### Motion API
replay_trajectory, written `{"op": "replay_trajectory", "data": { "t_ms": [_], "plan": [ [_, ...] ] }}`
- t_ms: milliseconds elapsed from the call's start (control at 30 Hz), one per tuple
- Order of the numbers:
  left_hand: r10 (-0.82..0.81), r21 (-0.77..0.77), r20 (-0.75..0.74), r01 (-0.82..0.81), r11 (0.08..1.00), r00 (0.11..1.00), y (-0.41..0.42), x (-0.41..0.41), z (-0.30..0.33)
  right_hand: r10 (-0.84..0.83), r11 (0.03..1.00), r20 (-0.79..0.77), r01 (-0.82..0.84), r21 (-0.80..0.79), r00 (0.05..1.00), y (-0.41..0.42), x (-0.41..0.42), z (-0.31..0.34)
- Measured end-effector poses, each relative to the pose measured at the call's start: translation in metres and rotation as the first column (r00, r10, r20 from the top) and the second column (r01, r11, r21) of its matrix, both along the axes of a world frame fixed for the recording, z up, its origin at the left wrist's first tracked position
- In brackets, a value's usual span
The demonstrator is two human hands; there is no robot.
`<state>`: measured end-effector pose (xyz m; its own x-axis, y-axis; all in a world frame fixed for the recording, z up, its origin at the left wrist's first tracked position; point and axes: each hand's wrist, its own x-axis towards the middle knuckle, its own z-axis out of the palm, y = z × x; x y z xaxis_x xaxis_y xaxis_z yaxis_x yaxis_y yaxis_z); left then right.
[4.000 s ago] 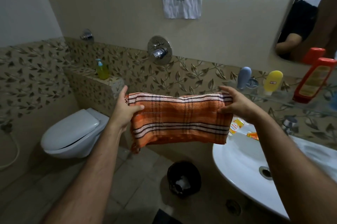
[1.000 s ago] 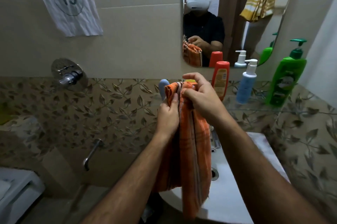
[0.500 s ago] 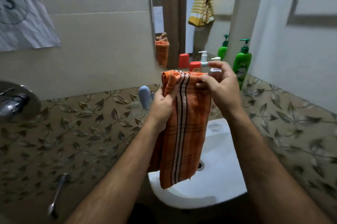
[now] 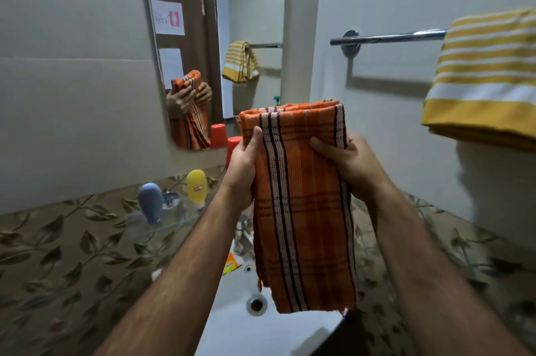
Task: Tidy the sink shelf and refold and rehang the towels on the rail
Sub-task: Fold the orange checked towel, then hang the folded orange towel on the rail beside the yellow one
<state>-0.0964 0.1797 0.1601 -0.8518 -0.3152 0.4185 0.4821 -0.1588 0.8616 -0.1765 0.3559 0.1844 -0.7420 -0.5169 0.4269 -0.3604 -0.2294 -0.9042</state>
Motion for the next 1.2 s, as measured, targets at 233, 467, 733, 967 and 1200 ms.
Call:
{"op": "replay_trajectory", "data": {
  "t_ms": [233, 467, 733, 967, 1200],
  "plan": [
    [-0.073, -0.055, 0.068, 0.077, 0.996, 0.995, 0.020, -0.054, -0.017, -0.205, 0.979, -0.055, 0.203, -0.034, 0.977, 0.018, -0.038, 0.021],
    [-0.031, 0.003, -0.032, 0.031, 1.000, 0.999, 0.055, -0.100, 0.025, -0.241, 0.965, -0.036, 0.236, -0.113, 0.970, 0.046, -0.070, 0.043],
    [-0.118, -0.025, -0.084, 0.116, 0.993, 0.990, 0.041, -0.136, 0.055, -0.262, 0.952, -0.015, 0.256, -0.167, 0.965, 0.050, -0.082, 0.021],
    [-0.252, -0.075, -0.032, 0.249, 0.966, 0.967, 0.014, -0.162, 0.058, -0.429, 0.894, -0.090, 0.409, -0.183, 0.899, 0.026, -0.091, 0.060],
    [-0.321, -0.089, -0.058, 0.315, 0.945, 0.945, 0.010, -0.198, 0.094, -0.667, 0.744, -0.172, 0.632, -0.216, 0.725, 0.020, -0.116, 0.105]
  ]
}}
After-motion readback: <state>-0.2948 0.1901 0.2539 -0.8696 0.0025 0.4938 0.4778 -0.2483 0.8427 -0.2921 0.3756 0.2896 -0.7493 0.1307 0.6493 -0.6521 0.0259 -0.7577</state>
